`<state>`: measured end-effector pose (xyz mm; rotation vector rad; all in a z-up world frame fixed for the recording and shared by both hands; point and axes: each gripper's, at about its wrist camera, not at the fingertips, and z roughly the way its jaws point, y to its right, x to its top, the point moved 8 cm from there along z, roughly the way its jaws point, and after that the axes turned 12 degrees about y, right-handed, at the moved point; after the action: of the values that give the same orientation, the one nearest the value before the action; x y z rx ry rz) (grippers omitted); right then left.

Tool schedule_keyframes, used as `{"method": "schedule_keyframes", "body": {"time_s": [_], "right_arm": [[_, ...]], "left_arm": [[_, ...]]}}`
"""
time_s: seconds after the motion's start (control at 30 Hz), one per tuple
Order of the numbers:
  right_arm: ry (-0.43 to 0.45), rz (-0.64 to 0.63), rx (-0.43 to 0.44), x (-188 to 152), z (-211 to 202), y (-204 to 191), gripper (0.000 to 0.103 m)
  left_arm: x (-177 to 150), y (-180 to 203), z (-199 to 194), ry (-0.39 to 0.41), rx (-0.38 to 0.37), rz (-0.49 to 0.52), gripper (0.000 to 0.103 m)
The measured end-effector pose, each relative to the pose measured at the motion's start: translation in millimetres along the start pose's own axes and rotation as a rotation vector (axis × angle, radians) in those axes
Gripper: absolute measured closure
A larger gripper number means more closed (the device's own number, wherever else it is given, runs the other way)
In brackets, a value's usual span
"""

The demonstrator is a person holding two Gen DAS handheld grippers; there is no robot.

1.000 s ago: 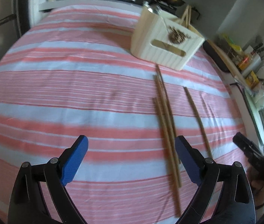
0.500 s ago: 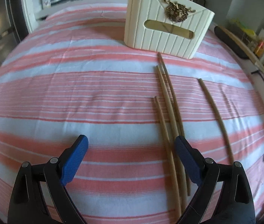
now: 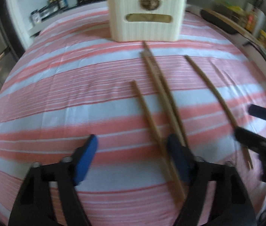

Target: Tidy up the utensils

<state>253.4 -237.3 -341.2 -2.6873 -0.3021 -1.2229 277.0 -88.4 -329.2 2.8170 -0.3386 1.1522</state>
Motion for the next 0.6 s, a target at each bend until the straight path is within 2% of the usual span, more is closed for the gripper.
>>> {"method": "schedule_keyframes", "body": {"time_s": [0.03,0.07,0.1,0.13,0.17,0.2,0.23,0.37,0.47,0.6], "right_arm": [[-0.032,-0.023,-0.011,-2,8,-3,0.032],[-0.050,-0.030,-0.015,-4,13,-4,0.039],[-0.056,-0.037,-0.029,-5,16,-4,0.052],[-0.045,-0.050,-0.055,-2,16,-3,0.058],[-0.051,-0.049,-0.065,-2,15,-1,0.077],[-0.054,-0.033,-0.074,-2,14,3,0.093],[-0.058,-0.019,-0.082,-2,13,7,0.097],[-0.052,0.013,-0.133,-8,5,23,0.097],[-0.048,0.057,-0.181,-13,-4,41,0.097],[-0.042,0.089,-0.206,-21,-13,55,0.097]], "left_arm": [[-1,2,-2,0.004,-0.012,0.005,0.043],[-1,5,-2,0.009,-0.027,0.014,0.052],[0,7,-3,0.014,-0.041,0.026,0.058],[1,9,-4,0.017,-0.054,0.041,0.073],[1,11,-4,0.017,-0.066,0.054,0.088],[2,13,-4,0.014,-0.076,0.068,0.089],[4,13,-3,0.011,-0.085,0.080,0.092],[13,6,4,0.004,-0.135,0.113,0.097],[19,-7,10,0.000,-0.134,0.129,0.097],[22,-24,13,-0.009,-0.106,0.098,0.097]]}}
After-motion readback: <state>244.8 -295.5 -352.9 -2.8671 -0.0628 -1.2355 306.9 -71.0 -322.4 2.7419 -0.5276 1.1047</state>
